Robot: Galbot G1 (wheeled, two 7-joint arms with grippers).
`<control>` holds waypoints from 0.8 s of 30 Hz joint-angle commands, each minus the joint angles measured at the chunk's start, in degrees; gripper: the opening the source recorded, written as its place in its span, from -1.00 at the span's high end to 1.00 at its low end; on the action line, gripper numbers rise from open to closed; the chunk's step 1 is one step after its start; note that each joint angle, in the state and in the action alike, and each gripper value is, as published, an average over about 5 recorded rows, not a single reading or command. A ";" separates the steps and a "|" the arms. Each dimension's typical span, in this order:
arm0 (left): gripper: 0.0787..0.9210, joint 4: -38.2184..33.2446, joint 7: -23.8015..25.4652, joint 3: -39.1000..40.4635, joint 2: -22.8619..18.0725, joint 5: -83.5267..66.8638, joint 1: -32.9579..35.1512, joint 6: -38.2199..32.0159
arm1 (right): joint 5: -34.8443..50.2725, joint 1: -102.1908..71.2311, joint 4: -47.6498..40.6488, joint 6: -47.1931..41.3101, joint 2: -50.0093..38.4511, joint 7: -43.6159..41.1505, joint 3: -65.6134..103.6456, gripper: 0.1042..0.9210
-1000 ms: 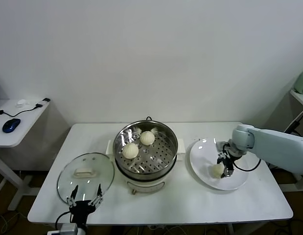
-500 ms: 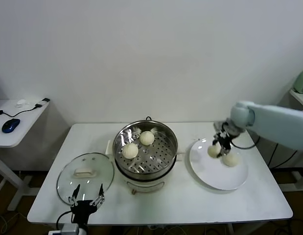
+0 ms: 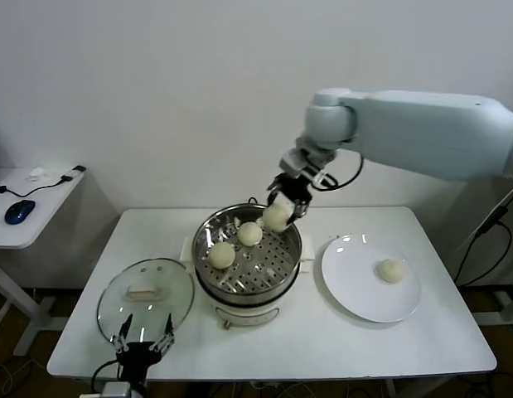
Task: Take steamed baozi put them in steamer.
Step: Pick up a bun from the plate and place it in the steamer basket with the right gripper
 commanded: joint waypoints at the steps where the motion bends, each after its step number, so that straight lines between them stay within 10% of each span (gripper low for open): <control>1: -0.77 -0.10 -0.01 -0.08 0.01 0.02 0.31 0.01 | -14.15 -7.88 3.21 18.38 8.02 1.07 1.69 -0.24; 24: -0.77 0.18 -0.24 -0.01 -0.80 0.04 0.51 -0.18 | -22.34 -16.85 -3.21 17.02 9.07 5.56 2.45 -0.26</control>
